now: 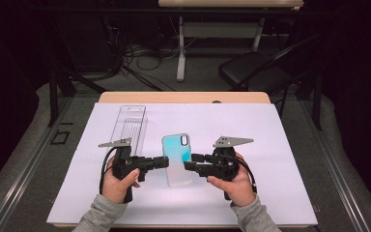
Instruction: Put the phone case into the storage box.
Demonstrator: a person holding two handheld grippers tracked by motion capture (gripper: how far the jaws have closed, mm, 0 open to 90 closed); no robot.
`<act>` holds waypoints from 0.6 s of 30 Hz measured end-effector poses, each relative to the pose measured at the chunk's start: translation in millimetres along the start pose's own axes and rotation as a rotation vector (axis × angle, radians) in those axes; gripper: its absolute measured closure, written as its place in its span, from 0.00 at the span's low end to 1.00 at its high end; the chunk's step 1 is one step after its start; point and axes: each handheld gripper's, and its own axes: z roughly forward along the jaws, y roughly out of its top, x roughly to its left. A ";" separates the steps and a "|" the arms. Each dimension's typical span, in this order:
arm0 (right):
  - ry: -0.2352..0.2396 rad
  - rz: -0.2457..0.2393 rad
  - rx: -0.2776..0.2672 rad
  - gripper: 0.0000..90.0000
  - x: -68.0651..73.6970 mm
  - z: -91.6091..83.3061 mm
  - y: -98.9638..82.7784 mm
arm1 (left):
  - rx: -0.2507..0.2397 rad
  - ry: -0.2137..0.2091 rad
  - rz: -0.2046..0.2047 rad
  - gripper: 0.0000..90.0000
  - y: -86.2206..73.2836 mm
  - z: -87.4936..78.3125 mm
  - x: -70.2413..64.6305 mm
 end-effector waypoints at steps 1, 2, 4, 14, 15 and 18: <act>0.000 0.000 0.001 0.62 -0.3 -0.1 0.0 | 0.001 -0.002 0.001 0.91 -0.1 0.3 -0.4; 0.004 0.001 0.000 0.62 -0.8 -0.2 0.1 | 0.003 -0.004 0.003 0.91 -0.1 0.5 -0.6; 0.012 0.007 0.003 0.64 -1.6 -0.7 0.1 | 0.009 -0.006 0.008 0.91 0.0 1.0 -1.0; 0.042 0.025 0.025 0.71 -4.3 -1.4 -0.2 | 0.016 -0.014 0.018 0.91 -0.2 2.1 -1.8; 0.041 0.025 0.025 0.71 -4.4 -1.3 -0.2 | 0.017 -0.013 0.015 0.91 -0.4 2.4 -2.2; 0.042 0.030 0.022 0.72 -4.5 -0.9 -0.5 | 0.016 -0.014 0.015 0.91 -0.6 3.2 -2.8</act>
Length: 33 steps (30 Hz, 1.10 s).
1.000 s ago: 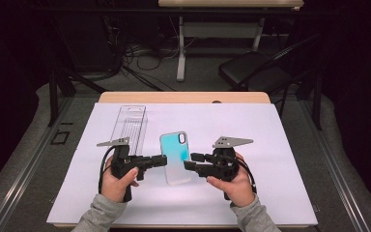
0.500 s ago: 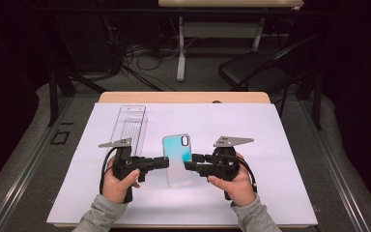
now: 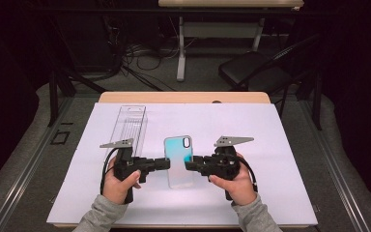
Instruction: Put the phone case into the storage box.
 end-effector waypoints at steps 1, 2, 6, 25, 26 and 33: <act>0.000 0.000 0.002 0.72 0.0 -0.1 0.0 | 0.004 0.000 0.005 0.91 0.0 0.1 0.1; 0.000 0.001 0.003 0.73 0.3 0.0 -0.1 | 0.003 0.000 0.002 0.91 -0.2 0.4 -0.2; 0.004 0.006 0.007 0.77 0.3 0.6 -0.4 | 0.007 -0.004 0.002 0.91 -0.3 1.3 -0.6; 0.023 0.036 0.005 0.83 -2.5 1.0 -1.1 | 0.007 -0.007 0.005 0.91 -0.6 2.1 -1.3; 0.023 0.038 0.006 0.83 -2.6 1.0 -1.2 | 0.007 -0.007 0.005 0.91 -0.6 2.1 -1.3; 0.029 0.046 0.016 0.84 -3.6 0.4 -1.2 | 0.008 -0.007 0.005 0.91 -0.6 1.9 -1.3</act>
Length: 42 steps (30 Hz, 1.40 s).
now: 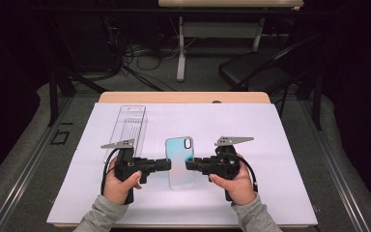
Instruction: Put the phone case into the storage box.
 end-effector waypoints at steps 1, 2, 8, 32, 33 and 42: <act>0.003 -0.001 -0.005 0.84 -0.2 0.3 -0.1 | 0.000 0.001 0.001 0.91 0.0 -0.1 0.0; 0.004 0.000 -0.005 0.85 -0.3 0.2 -0.1 | 0.000 0.001 0.001 0.91 0.0 -0.1 0.0; 0.012 0.008 -0.010 0.85 -0.7 0.2 -0.4 | 0.002 0.000 0.001 0.91 0.1 -0.4 0.2; 0.042 0.002 -0.012 0.88 -2.4 -1.9 0.2 | -0.003 -0.004 0.003 0.91 0.7 -2.2 0.1; 0.044 0.003 -0.014 0.89 -2.6 -1.8 0.1 | -0.003 -0.004 0.003 0.91 0.8 -2.3 0.1; 0.086 0.021 -0.013 0.90 -5.9 -3.3 0.0 | -0.001 -0.009 0.009 0.91 1.2 -2.5 -0.1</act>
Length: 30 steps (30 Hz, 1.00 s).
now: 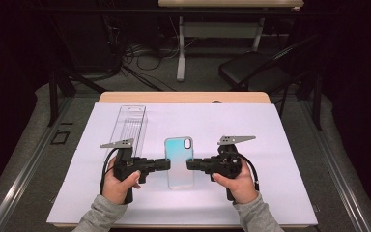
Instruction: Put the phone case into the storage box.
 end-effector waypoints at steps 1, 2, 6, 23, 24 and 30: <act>0.003 0.000 -0.001 0.90 -0.7 0.1 -0.1 | 0.000 0.000 0.000 0.91 0.0 0.0 -0.1; 0.008 -0.003 -0.002 0.90 -1.7 0.0 -0.3 | 0.000 -0.001 -0.001 0.91 0.0 0.0 -0.2; 0.026 0.004 -0.006 0.90 -4.0 -0.2 -0.8 | 0.005 -0.001 0.003 0.91 0.2 0.0 -0.4; 0.047 -0.004 -0.002 0.91 -4.7 -0.4 -1.4 | 0.009 -0.004 0.011 0.91 1.5 -1.0 -2.2; 0.047 -0.004 -0.003 0.91 -4.6 -0.3 -1.4 | 0.009 -0.004 0.012 0.91 1.6 -1.1 -2.2; 0.047 -0.004 -0.004 0.91 -4.1 -0.4 -1.9 | 0.008 -0.003 0.012 0.91 1.6 -1.2 -2.2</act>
